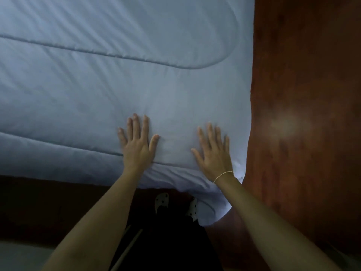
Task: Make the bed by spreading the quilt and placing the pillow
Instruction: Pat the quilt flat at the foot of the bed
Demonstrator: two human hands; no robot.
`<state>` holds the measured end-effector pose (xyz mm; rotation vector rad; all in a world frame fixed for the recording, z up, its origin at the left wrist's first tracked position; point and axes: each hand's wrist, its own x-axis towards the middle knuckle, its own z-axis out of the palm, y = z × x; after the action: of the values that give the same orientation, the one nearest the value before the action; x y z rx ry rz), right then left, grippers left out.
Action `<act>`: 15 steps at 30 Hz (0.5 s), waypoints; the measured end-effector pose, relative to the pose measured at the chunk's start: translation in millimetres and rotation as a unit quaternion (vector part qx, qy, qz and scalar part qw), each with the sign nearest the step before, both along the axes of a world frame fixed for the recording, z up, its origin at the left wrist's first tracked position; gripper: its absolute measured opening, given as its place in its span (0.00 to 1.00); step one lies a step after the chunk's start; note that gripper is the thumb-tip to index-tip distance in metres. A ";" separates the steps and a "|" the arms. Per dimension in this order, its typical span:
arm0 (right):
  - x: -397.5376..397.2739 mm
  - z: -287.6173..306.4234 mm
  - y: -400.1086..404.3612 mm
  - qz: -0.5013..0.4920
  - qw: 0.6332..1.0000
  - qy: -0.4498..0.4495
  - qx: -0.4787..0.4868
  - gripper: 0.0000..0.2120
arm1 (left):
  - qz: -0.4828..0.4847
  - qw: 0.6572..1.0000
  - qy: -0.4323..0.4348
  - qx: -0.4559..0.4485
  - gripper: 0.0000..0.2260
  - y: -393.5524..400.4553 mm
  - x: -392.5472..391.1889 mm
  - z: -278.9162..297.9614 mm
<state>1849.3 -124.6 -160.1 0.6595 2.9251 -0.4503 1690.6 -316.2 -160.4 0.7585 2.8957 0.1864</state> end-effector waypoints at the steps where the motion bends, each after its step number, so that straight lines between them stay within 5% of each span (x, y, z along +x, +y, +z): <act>1: 7.0 -7.5 0.7 0.023 1.000 -0.014 0.017 0.33 | 0.000 1.000 0.005 0.000 0.30 -2.4 3.7 -3.1; 7: 69.3 -14.3 1.8 -0.069 0.993 -0.090 -0.030 0.36 | -0.027 0.999 -0.024 -0.015 0.31 -17.5 14.5 1.4; 12: 95.0 23.3 10.2 -0.062 0.969 -0.224 -0.083 0.39 | -0.042 0.990 -0.113 -0.068 0.33 -13.4 9.1 39.5; 15: 81.1 61.5 16.6 -0.070 0.969 -0.233 -0.052 0.38 | -0.052 0.985 -0.144 -0.082 0.33 -1.6 4.8 72.3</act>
<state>1930.4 -108.1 -98.6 0.8314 2.4081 -0.3959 1695.4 -317.8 -88.1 0.7788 2.5558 0.0394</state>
